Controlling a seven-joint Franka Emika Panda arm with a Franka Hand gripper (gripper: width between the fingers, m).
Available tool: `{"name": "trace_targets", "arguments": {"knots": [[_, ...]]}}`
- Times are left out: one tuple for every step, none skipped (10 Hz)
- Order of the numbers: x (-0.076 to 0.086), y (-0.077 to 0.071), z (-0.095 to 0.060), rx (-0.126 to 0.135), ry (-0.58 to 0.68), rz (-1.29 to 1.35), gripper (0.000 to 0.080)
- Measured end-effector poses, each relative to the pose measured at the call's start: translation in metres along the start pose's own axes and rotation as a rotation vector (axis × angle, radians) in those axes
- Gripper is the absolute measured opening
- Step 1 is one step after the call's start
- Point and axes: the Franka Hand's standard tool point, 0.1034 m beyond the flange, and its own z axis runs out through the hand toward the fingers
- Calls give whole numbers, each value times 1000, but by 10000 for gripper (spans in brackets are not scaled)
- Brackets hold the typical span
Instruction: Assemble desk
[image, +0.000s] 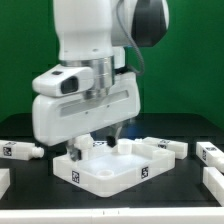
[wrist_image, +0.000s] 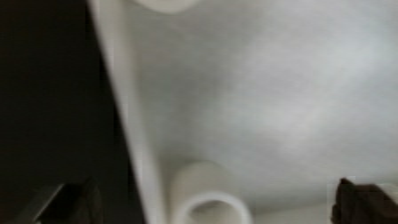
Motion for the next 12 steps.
{"name": "trace_targets", "arguments": {"knots": [[-5,6,6,-13,8,-27,649],[-8,3,5,34,-22,-24,649],[-5,4,3,26,-16,-26,649],[-6,4,4,27,-17,-25,649],[-7,6,6,29,-19,-34,649],[-12,20,18,31,-25,-51,649],[-9,30,28,31,-28,-28,649],[-8,32,34,27,-26,-25,649],[-10,35,37,1,-8,-15,649],[-11,34,38,4,-12,-17,649],[-11,34,38,4,-12,-17,519],[-11,34,38,4,-12,-17,519]]}}
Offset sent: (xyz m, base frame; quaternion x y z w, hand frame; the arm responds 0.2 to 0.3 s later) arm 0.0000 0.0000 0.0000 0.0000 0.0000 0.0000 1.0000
